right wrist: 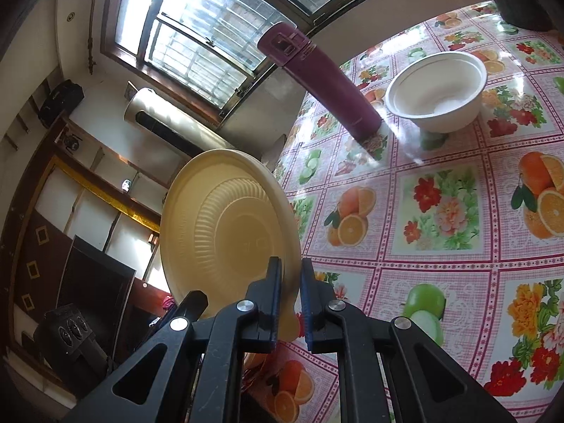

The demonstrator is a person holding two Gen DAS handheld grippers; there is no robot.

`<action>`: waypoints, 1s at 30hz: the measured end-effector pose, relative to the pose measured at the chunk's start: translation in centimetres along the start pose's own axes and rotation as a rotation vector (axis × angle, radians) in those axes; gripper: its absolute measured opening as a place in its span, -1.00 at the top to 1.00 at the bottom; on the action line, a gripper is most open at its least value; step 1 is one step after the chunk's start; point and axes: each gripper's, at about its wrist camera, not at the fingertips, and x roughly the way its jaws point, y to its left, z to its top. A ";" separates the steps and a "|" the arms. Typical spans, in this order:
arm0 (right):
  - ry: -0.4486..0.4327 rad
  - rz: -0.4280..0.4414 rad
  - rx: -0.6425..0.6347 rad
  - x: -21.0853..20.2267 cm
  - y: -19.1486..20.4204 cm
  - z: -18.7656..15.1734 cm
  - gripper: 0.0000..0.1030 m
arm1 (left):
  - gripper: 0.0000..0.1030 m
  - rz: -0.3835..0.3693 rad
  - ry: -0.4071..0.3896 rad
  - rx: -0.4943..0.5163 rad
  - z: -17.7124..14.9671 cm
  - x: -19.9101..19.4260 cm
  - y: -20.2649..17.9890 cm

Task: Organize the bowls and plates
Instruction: 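Carry the cream plate with both grippers toward the red plate stack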

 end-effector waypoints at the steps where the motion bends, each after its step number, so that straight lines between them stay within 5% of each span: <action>1: 0.009 0.000 -0.008 0.4 0.3 -0.3 0.80 | 0.58 0.007 -0.001 -0.002 -0.3 -0.4 0.6; 30: 0.200 0.085 -0.152 6.8 8.0 -6.5 0.71 | 0.58 0.142 -0.004 -0.102 -3.2 -4.9 8.6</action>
